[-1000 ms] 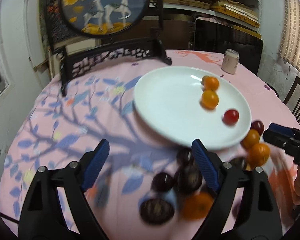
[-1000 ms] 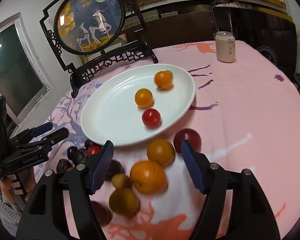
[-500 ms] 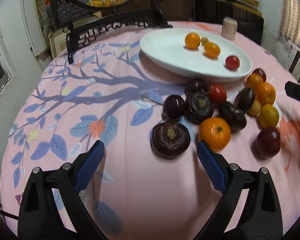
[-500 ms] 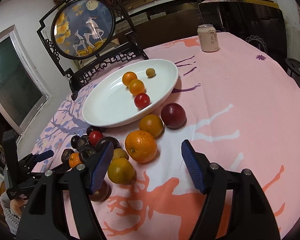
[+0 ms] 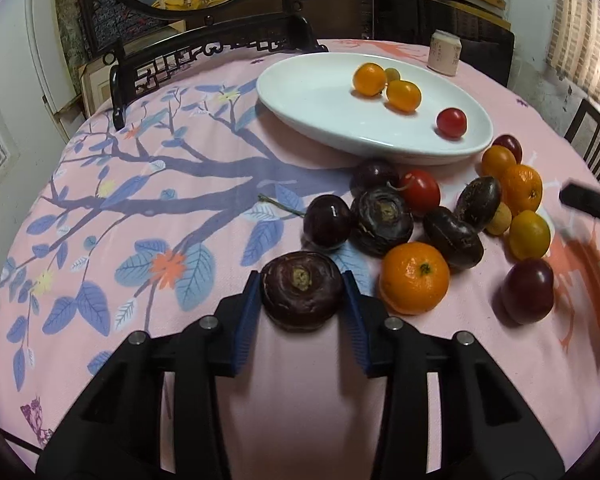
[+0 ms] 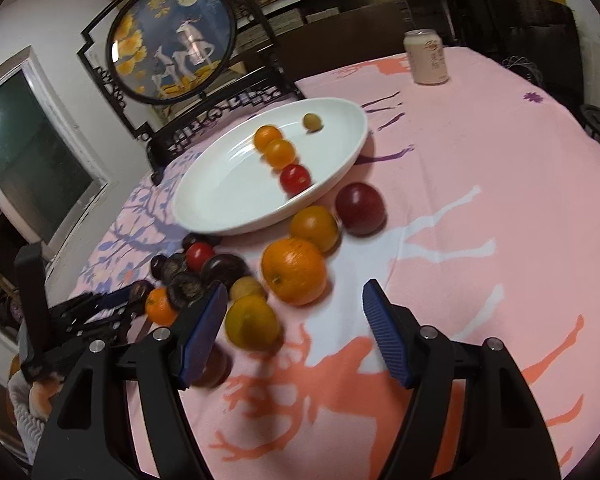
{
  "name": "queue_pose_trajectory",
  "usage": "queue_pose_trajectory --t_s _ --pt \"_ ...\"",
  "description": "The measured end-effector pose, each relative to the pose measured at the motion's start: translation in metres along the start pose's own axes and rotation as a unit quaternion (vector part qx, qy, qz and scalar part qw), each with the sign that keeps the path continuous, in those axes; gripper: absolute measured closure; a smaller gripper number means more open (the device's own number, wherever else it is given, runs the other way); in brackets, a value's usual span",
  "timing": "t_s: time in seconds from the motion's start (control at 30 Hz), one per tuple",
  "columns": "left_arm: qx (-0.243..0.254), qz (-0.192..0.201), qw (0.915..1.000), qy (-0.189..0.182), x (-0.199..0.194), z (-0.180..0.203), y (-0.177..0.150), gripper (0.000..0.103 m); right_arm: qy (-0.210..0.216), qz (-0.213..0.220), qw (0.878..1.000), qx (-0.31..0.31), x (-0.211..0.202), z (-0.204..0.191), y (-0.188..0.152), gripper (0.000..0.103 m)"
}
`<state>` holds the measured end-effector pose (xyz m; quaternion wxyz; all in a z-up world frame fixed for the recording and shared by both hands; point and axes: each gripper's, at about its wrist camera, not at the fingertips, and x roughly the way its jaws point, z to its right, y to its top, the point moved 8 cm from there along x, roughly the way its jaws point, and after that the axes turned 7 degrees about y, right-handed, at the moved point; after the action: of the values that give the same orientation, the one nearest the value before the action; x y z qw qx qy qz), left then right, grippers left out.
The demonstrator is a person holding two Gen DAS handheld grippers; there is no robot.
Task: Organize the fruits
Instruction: 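Grasp the dark purple round fruit with the left gripper while the right gripper grasps the dark red plum, then release the purple fruit into the plate with the left gripper while the right gripper releases the plum there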
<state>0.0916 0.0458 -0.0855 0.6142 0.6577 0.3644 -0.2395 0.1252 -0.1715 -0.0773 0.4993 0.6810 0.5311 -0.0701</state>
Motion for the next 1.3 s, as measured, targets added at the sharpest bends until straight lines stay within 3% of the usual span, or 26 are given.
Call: queue_pose_trajectory --t_s 0.3,0.6,0.63,0.67,0.83,0.97,1.1,1.2,1.3 --pt "-0.008 -0.001 1.0000 0.002 0.002 -0.005 0.001 0.062 0.070 -0.062 0.991 -0.100 0.007 -0.062 -0.046 0.035" --pt "-0.004 -0.003 1.0000 0.006 0.002 -0.003 0.000 0.062 0.066 -0.114 0.988 -0.082 0.038 -0.069 -0.053 0.042" --pt "-0.004 -0.003 1.0000 0.006 0.002 -0.003 0.000 0.062 0.066 -0.113 0.988 -0.081 0.040 -0.070 -0.052 0.050" --pt "-0.004 -0.003 1.0000 0.006 0.002 -0.003 0.000 0.062 0.054 -0.114 0.989 -0.083 0.045 -0.069 -0.049 0.065" --pt "-0.006 0.004 1.0000 0.003 -0.001 -0.003 0.002 0.062 0.059 -0.099 0.990 -0.084 0.039 -0.067 -0.046 0.066" --pt "-0.014 0.040 0.9991 -0.009 -0.019 -0.003 0.027 0.063 0.058 -0.048 0.993 -0.086 0.014 -0.065 -0.017 0.066" --pt "-0.013 0.065 0.9978 -0.009 -0.025 0.005 0.075 0.063 0.020 -0.001 0.996 -0.088 0.005 -0.055 0.039 0.066" --pt "-0.011 0.065 0.9978 -0.010 -0.009 0.019 0.105 0.062 -0.016 0.018 0.996 -0.085 0.024 -0.041 0.076 0.066" --pt "-0.015 0.059 0.9981 -0.003 0.013 0.026 0.117 0.062 -0.023 0.005 0.997 -0.076 0.055 -0.029 0.087 0.066"
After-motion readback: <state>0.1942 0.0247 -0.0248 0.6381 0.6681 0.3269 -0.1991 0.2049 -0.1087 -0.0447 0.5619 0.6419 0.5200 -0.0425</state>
